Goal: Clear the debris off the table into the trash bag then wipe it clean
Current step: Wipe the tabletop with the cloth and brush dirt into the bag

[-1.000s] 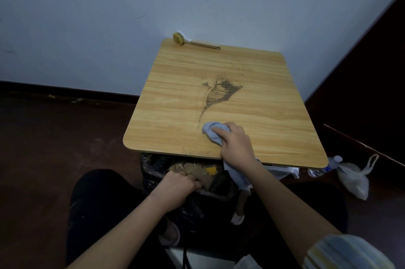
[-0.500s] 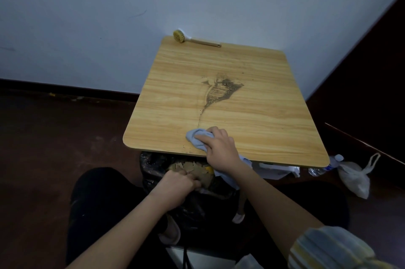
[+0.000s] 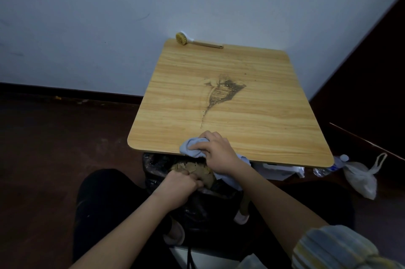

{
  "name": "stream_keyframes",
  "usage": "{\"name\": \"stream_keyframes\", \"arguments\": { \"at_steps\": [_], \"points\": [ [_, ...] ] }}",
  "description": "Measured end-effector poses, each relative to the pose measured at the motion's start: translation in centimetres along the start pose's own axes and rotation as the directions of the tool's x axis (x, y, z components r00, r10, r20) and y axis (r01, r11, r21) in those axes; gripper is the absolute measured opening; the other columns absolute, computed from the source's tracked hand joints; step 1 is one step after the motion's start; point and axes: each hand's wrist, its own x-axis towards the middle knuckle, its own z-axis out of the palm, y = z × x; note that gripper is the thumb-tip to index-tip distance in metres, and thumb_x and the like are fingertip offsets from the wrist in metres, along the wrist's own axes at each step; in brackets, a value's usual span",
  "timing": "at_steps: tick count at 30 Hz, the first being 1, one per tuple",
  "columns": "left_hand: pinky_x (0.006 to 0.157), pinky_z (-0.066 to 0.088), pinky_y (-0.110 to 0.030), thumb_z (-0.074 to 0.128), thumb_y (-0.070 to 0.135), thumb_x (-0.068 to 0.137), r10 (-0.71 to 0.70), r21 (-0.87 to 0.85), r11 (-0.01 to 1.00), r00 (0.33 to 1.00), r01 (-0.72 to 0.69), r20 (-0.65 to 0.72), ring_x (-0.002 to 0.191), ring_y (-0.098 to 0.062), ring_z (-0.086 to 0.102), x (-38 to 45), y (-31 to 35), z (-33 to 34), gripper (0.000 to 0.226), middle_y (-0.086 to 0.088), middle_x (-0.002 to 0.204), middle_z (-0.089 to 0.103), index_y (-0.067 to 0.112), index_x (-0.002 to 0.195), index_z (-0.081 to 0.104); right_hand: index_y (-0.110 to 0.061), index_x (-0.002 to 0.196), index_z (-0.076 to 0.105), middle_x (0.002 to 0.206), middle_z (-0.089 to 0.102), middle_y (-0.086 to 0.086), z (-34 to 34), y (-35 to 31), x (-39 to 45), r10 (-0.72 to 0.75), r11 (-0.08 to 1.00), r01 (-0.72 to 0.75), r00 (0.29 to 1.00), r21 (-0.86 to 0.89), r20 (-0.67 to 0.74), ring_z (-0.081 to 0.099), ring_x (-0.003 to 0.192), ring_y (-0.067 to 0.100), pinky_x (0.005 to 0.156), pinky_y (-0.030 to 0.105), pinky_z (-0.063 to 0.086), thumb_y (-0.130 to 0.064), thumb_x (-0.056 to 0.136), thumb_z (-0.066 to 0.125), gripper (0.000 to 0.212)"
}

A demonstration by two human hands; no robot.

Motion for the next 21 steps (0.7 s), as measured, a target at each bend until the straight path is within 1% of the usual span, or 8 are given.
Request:
{"name": "stream_keyframes", "arguments": {
  "at_steps": [3,6,12,14,15,17,19,21],
  "points": [
    [0.066,0.030,-0.030,0.040,0.013,0.094,0.008,0.001,1.000,1.000,-0.008,0.008,0.112,-0.028,0.053,-0.1,0.0,0.0,0.037,-0.002,0.125,0.054,0.027,0.126,0.051,-0.029,0.123,0.064,0.120,0.048,0.004,-0.1,0.1,-0.9,-0.009,1.000,0.009,1.000,0.015,0.008,0.039,0.109,0.029,0.085,0.043,0.036,-0.006,0.098,0.043,0.040],
    [0.067,0.028,-0.031,0.040,0.015,0.095,0.008,0.004,1.000,1.000,-0.008,0.017,0.112,-0.028,0.053,-0.2,0.0,-0.1,0.038,-0.002,0.127,0.054,0.027,0.129,0.049,-0.027,0.122,0.065,0.120,0.049,0.006,-0.3,0.2,-1.9,-0.022,1.000,0.022,1.000,0.019,0.004,0.039,0.108,0.029,0.084,0.042,0.036,-0.006,0.098,0.042,0.040],
    [0.067,0.029,-0.030,0.040,0.012,0.094,0.008,0.002,1.000,0.999,-0.008,0.031,0.113,-0.026,0.052,-0.2,0.0,-0.1,0.039,-0.001,0.127,0.053,0.027,0.129,0.049,-0.028,0.122,0.065,0.127,0.048,0.005,-0.9,0.6,-3.3,-0.082,0.991,0.087,0.995,-0.096,0.062,0.039,0.113,0.027,0.084,0.039,0.033,-0.008,0.095,0.044,0.040],
    [0.067,0.029,-0.031,0.040,0.013,0.094,0.003,0.002,1.000,1.000,-0.003,0.031,0.113,-0.026,0.052,-0.1,0.1,-0.1,0.037,-0.001,0.126,0.053,0.027,0.128,0.050,-0.028,0.121,0.065,0.126,0.049,0.005,-1.6,0.8,-3.3,-0.090,0.988,0.096,0.995,-0.125,0.051,0.039,0.112,0.027,0.083,0.037,0.032,-0.006,0.093,0.045,0.041],
    [0.067,0.030,-0.031,0.040,0.014,0.095,0.000,0.003,1.000,1.000,-0.001,0.030,0.113,-0.026,0.052,-0.1,0.1,-0.1,0.036,-0.001,0.126,0.053,0.026,0.127,0.050,-0.028,0.120,0.065,0.124,0.049,0.005,-2.0,1.0,-3.1,-0.069,0.992,0.070,0.998,-0.109,0.012,0.039,0.111,0.027,0.082,0.037,0.031,-0.005,0.092,0.046,0.042],
    [0.068,0.035,-0.032,0.039,0.015,0.095,-0.005,0.001,1.000,1.000,0.005,0.026,0.115,-0.027,0.051,0.0,0.1,-0.1,0.035,-0.001,0.125,0.053,0.026,0.126,0.050,-0.028,0.119,0.065,0.122,0.049,0.005,-2.9,1.7,-2.5,0.024,0.998,-0.031,0.992,-0.058,-0.121,0.040,0.109,0.028,0.083,0.037,0.032,-0.004,0.090,0.046,0.043],
    [0.071,0.040,-0.033,0.040,0.014,0.094,-0.007,-0.009,1.000,1.000,0.008,0.024,0.115,-0.027,0.051,-0.1,0.0,-0.1,0.035,-0.001,0.125,0.053,0.027,0.125,0.050,-0.029,0.120,0.065,0.121,0.050,0.004,-3.3,2.9,-1.8,0.155,0.987,-0.163,0.958,-0.013,-0.242,0.040,0.109,0.029,0.085,0.039,0.037,-0.003,0.089,0.046,0.045],
    [0.071,0.040,-0.033,0.041,0.014,0.094,-0.008,-0.018,1.000,1.000,0.008,0.019,0.115,-0.026,0.050,-0.1,0.0,0.0,0.036,0.000,0.126,0.053,0.027,0.126,0.050,-0.031,0.125,0.061,0.122,0.048,0.003,-3.3,4.3,-1.5,0.318,0.948,-0.315,0.915,0.052,-0.249,0.039,0.111,0.030,0.086,0.040,0.039,-0.005,0.092,0.043,0.046]
  ]
}}
